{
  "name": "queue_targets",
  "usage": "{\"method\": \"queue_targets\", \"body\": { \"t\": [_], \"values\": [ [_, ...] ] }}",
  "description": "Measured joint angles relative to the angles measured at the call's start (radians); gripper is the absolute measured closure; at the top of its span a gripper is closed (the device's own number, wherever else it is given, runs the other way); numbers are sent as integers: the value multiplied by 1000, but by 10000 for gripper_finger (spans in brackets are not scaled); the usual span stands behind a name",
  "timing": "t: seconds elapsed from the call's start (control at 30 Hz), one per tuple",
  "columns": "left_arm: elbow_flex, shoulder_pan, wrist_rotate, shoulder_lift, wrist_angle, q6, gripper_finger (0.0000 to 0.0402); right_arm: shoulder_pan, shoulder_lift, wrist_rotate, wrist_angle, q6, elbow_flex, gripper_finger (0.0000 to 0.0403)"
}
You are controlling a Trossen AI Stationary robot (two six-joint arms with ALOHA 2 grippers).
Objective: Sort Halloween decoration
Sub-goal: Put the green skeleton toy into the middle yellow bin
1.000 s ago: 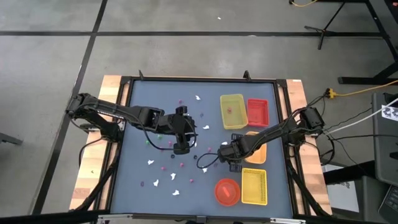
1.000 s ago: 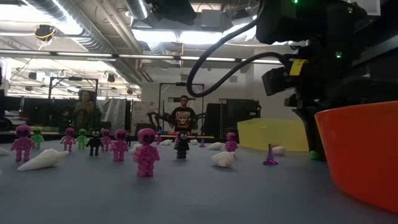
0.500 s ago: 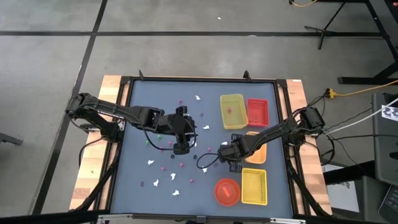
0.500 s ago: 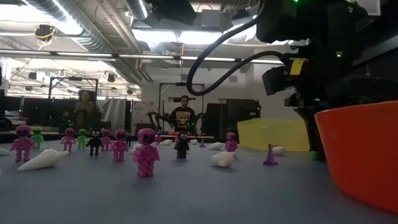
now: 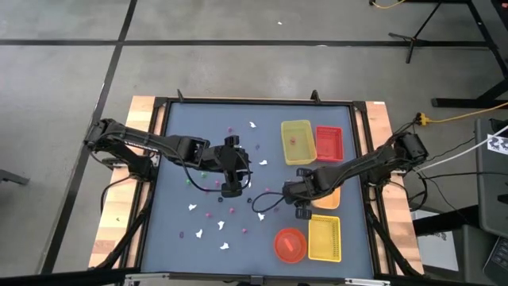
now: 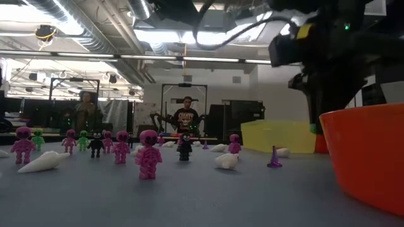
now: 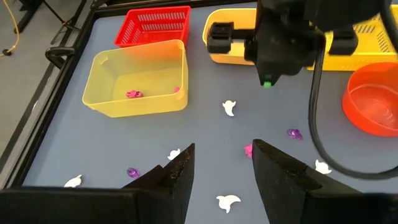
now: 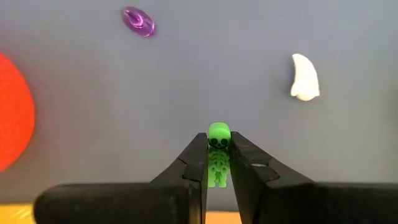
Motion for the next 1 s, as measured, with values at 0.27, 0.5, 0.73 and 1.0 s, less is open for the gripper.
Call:
{"method": "queue_targets", "body": {
  "t": [0.27,0.5,0.73,1.0],
  "values": [
    [0,0,0,0,0,0,256,0,-73,-7,-188,-4,1,352],
    [0,0,0,0,1,-2,256,0,-109,-15,-298,-5,1,352],
    [0,0,0,0,1,-2,256,0,-113,-15,-422,-5,1,352],
    [0,0,0,0,1,-2,256,0,-113,-15,-441,-5,1,337]
  ]
}}
